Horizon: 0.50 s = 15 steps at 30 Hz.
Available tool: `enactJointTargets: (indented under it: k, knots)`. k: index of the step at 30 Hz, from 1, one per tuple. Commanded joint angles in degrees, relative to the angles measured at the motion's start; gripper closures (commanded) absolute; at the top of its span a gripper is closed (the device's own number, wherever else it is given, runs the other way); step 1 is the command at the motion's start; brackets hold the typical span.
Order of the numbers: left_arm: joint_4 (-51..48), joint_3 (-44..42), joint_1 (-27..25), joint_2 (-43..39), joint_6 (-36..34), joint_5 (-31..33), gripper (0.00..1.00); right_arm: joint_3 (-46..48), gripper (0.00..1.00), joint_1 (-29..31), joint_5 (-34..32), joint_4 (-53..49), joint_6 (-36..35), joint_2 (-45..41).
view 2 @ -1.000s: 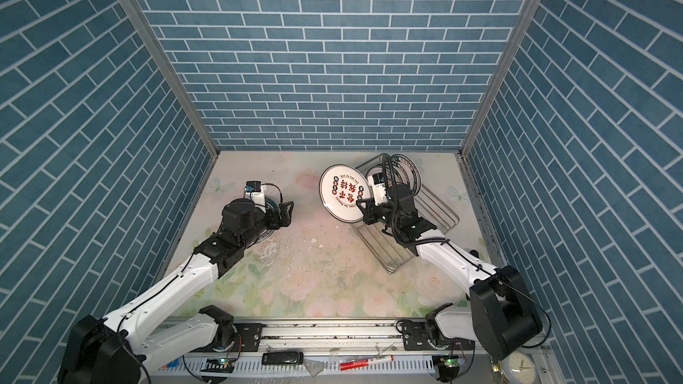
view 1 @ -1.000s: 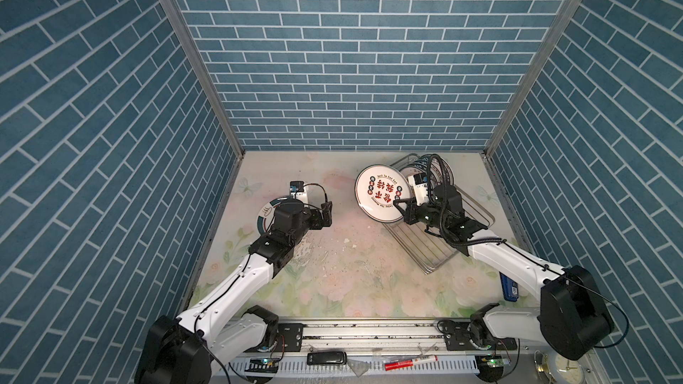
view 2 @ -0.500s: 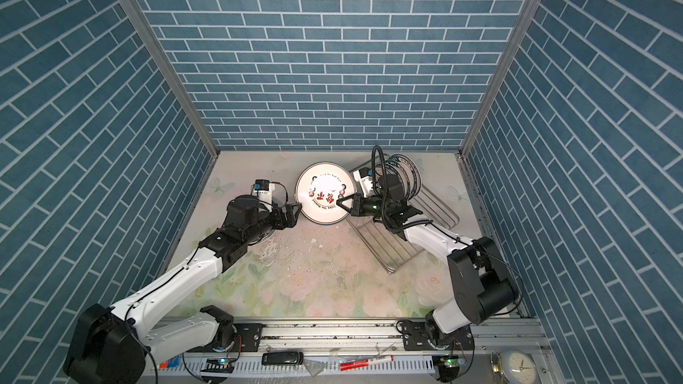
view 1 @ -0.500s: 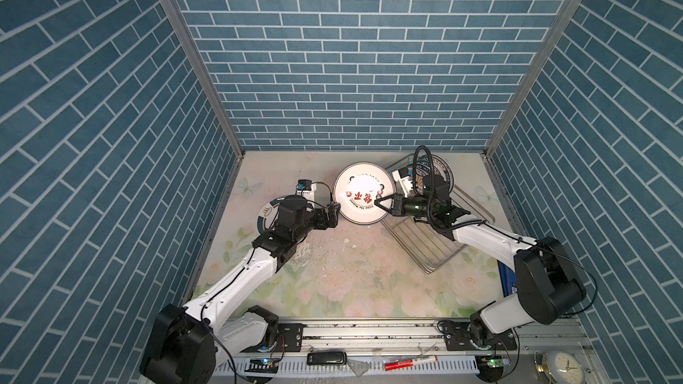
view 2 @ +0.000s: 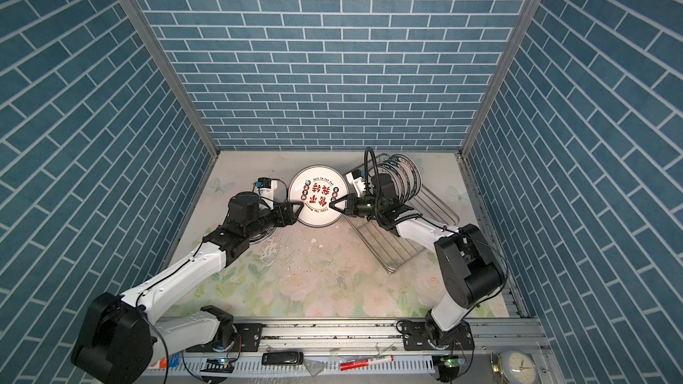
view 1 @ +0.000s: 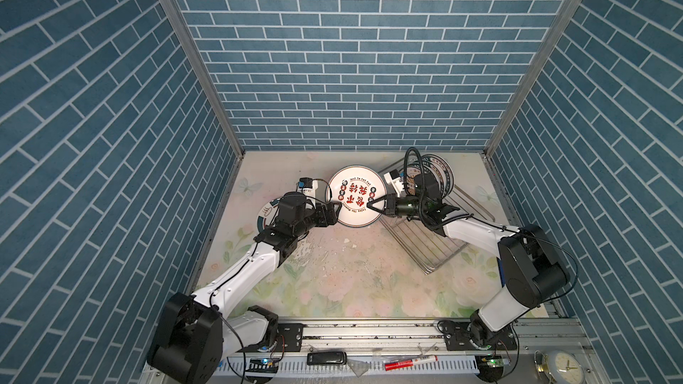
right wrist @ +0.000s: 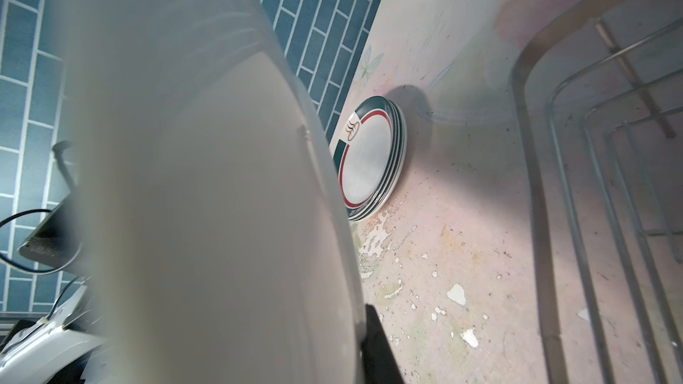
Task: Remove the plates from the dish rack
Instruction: 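Close the left gripper on the plate rim while the right gripper holds it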
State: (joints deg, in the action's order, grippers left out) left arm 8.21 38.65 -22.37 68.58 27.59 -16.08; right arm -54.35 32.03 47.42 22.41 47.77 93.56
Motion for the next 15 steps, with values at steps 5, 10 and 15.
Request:
enactJointTargets:
  k: [5, 10, 15]
  knots:
    - [4.22, 0.61, 0.45, 0.51, 1.94, -4.7, 0.31, -3.99, 1.0, 1.18, 2.06, 3.91, 2.33, 1.98]
    - [3.74, 0.91, 0.47, 0.64, 1.6, -4.91, 0.48, -4.14, 1.0, 1.5, 2.03, 4.26, 2.27, 2.44]
    - [4.92, 1.14, 0.41, 3.37, 2.44, -8.21, 0.62, -3.94, 0.94, 1.54, 1.89, 3.81, 0.97, 1.75]
